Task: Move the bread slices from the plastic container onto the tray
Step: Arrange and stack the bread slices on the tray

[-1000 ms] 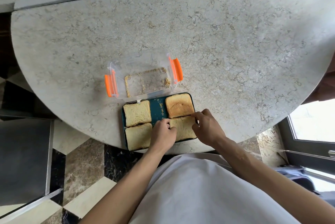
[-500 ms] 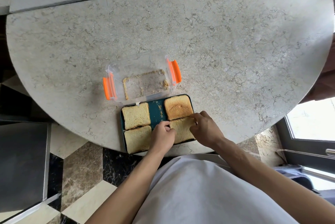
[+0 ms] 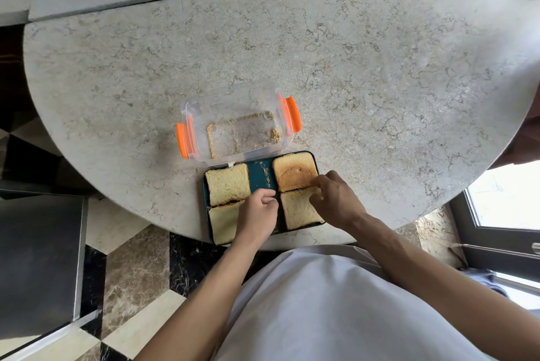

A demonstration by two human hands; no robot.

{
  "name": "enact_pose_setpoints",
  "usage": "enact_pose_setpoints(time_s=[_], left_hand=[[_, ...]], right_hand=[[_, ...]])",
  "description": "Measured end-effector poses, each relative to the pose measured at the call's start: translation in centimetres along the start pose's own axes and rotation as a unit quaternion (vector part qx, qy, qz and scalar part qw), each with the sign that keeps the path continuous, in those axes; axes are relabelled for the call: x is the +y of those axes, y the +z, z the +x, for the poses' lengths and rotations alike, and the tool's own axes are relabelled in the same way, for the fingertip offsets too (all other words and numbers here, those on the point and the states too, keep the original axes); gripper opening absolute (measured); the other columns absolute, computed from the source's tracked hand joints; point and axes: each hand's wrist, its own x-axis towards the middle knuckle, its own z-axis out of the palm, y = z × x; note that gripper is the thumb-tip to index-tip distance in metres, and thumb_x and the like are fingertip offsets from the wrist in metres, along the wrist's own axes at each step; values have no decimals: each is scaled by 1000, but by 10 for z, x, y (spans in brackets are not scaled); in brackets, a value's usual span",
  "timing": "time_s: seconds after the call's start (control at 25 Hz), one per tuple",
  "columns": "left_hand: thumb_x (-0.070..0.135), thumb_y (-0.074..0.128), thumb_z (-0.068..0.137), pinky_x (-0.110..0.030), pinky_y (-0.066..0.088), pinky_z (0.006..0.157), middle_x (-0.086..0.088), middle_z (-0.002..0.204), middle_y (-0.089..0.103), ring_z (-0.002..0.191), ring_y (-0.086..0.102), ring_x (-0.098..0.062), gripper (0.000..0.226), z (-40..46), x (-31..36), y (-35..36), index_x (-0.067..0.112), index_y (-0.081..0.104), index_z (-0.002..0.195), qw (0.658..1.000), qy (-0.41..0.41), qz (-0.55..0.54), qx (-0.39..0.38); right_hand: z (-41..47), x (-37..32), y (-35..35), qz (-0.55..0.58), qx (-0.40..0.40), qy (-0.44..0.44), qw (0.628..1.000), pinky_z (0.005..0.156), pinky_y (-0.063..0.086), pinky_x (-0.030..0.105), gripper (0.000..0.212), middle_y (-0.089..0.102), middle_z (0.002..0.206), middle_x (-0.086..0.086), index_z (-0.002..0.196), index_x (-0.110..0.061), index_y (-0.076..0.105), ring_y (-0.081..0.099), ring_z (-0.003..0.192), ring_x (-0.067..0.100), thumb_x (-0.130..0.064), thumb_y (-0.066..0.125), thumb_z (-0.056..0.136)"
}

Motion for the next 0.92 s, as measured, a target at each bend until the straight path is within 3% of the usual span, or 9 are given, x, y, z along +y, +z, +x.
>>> enact_pose_setpoints(time_s=[0.08,0.12,0.2,0.28,0.36,0.44,0.76,0.92], left_hand=[[11,53,91,-15,49,79,3,103,69,92,64,-10,25,-4,-8,-14,19,68,109,993,87,72,36],[8,53,91,-14,46,79,1,105,68,95,63,-12,25,-5,-13,-21,16,68,109,982,139,110,61],[1,53,89,-25,46,91,-4,114,65,108,58,-19,30,-8,-23,-33,8,67,115,950,232,181,104],[1,53,89,-39,40,109,-11,132,58,129,48,-26,40,-3,-30,-40,5,61,127,917,275,274,94],[9,50,92,-47,22,120,-16,155,36,148,23,-31,52,1,-37,-44,8,47,144,894,253,366,52],[19,46,94,-48,11,123,-17,164,15,152,4,-32,59,5,-45,-48,12,33,151,878,224,421,36],[31,45,95,-45,7,124,-17,166,10,153,3,-31,63,10,-57,-59,14,27,153,853,238,463,39],[33,42,96,-45,4,124,-16,166,4,153,-2,-30,65,8,-54,-55,15,21,155,852,209,478,42]], right_hand=[[-1,-9,6,-34,16,-37,999,94,49,42,42,53,123,13,129,-11,59,54,111,32,-18,56,88],[-1,-15,10,-54,22,-59,997,97,48,44,43,52,125,14,130,-12,59,51,114,33,-18,56,87],[-1,-27,19,-88,31,-102,990,103,44,46,48,49,133,15,133,-14,56,45,122,35,-18,57,86],[1,-35,30,-128,31,-148,980,112,35,50,54,41,146,17,141,-16,49,34,137,37,-23,57,88],[3,-38,42,-180,22,-171,968,121,20,52,61,29,159,17,150,-18,39,17,149,37,-31,54,92],[5,-36,50,-210,13,-168,963,123,9,53,63,16,166,13,154,-22,31,5,153,34,-38,49,95],[8,-23,51,-222,18,-174,959,123,1,44,64,7,168,9,156,-27,26,-1,154,29,-41,46,97],[6,-25,51,-206,12,-167,964,125,4,47,68,8,168,10,157,-22,22,-1,154,30,-36,48,95]])
